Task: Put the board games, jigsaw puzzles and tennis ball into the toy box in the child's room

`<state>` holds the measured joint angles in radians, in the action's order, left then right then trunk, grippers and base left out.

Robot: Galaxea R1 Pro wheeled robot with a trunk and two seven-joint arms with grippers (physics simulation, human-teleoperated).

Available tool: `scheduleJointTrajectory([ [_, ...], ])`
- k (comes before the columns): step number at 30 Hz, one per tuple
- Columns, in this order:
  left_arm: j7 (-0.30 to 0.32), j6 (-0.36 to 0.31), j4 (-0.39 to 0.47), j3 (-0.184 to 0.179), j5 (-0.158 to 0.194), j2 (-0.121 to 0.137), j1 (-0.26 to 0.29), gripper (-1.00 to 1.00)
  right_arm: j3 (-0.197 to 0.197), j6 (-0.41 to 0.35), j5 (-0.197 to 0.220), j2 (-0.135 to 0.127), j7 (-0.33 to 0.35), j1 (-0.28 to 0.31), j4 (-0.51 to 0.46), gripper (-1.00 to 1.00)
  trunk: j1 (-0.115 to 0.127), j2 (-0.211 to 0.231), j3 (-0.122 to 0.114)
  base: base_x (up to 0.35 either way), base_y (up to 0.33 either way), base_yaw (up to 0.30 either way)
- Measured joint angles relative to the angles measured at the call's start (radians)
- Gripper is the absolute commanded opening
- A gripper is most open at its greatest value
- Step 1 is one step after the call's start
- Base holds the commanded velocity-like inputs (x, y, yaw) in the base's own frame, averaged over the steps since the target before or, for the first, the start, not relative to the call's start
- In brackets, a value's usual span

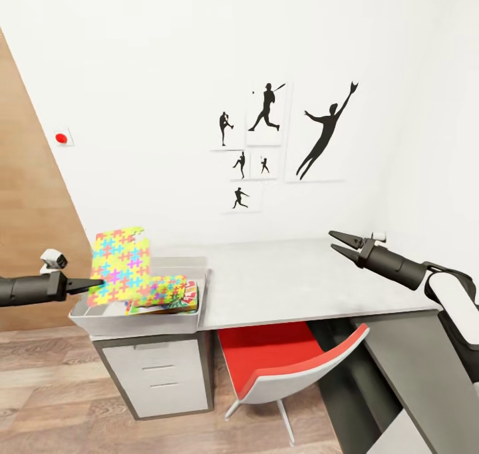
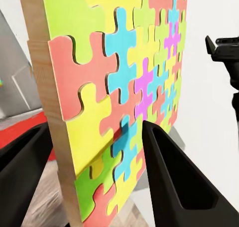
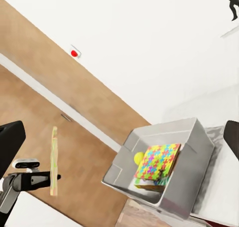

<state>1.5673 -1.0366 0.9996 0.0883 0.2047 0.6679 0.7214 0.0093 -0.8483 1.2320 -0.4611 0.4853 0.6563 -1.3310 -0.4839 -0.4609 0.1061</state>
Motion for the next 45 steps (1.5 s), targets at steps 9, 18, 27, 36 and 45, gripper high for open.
scheduleJointTrajectory([
  [9, 0.000, 0.000, -0.006, 0.006, 0.026, 0.075, -0.003, -1.00, 0.003, 0.000, -0.006, 0.057, -0.014, -0.001, -0.027, 1.00, 0.000, 0.000, -0.005, 0.000, 0.137, 0.124],
  [18, 0.000, 0.000, -0.005, 0.007, 0.032, 0.086, -0.003, -1.00, 0.003, -0.001, -0.007, 0.086, -0.038, -0.002, -0.027, 1.00, 0.000, 0.000, -0.015, 0.006, 0.246, 0.205],
  [27, 0.000, 0.000, -0.003, 0.007, 0.032, 0.087, -0.003, -1.00, 0.004, -0.002, -0.007, 0.087, -0.044, -0.002, -0.016, 1.00, 0.000, 0.000, -0.025, 0.070, 0.278, 0.208],
  [36, 0.000, 0.000, -0.002, 0.009, 0.032, 0.087, -0.002, -1.00, 0.004, -0.002, -0.006, 0.087, -0.045, -0.003, -0.011, 1.00, 0.000, 0.000, -0.034, 0.164, 0.203, -0.055],
  [45, 0.000, 0.000, -0.001, 0.010, 0.032, 0.088, -0.003, -1.00, 0.003, -0.002, -0.006, 0.087, -0.045, -0.003, 0.002, 1.00, 0.000, 0.000, -0.045, 0.216, 0.055, -0.202],
])
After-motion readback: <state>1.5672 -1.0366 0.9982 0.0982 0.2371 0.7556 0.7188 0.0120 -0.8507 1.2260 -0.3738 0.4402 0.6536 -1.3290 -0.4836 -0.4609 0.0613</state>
